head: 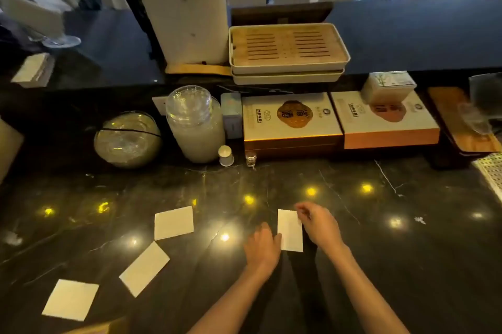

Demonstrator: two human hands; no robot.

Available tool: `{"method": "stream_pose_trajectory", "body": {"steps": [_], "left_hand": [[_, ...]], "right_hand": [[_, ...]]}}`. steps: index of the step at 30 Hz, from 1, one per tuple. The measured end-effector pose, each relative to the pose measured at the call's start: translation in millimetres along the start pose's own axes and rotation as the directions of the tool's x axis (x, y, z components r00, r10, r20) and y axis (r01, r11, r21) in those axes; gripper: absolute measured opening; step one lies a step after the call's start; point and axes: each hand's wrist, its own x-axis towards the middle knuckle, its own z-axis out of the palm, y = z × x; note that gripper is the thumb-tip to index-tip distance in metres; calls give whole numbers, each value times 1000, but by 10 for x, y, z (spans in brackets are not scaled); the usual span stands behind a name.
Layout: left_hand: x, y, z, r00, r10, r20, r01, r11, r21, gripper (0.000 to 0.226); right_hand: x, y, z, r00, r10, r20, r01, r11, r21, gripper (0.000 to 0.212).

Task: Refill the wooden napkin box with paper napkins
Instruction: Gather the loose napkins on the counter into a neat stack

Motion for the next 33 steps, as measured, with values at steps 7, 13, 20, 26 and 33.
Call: {"method": "stream_pose_trajectory", "body": {"steps": [7, 13, 20, 26, 33], "left_hand": [[139, 86, 207, 997, -79, 9, 78, 995, 64, 43], [135, 22, 268, 999, -51, -8, 52, 998, 38, 34], [-27, -292, 171, 1000, 13, 27, -6, 975, -222, 38], [-133, -811, -311, 997, 77, 29, -42, 775, -631, 8], [-192, -1435, -780, 994, -102, -35, 53, 748, -662, 9]], "right_hand": [[285, 84, 253, 997, -68, 41, 76, 964, -256, 37], [272, 54, 339, 996, -16, 92, 41, 960, -278, 25], [-6, -73, 192, 966, 67, 249, -120, 972, 203, 13], [-240, -384, 119, 937, 99, 334, -253, 853, 456, 13], [-372, -985, 527, 874, 30, 484, -302, 815, 495, 21]]}}
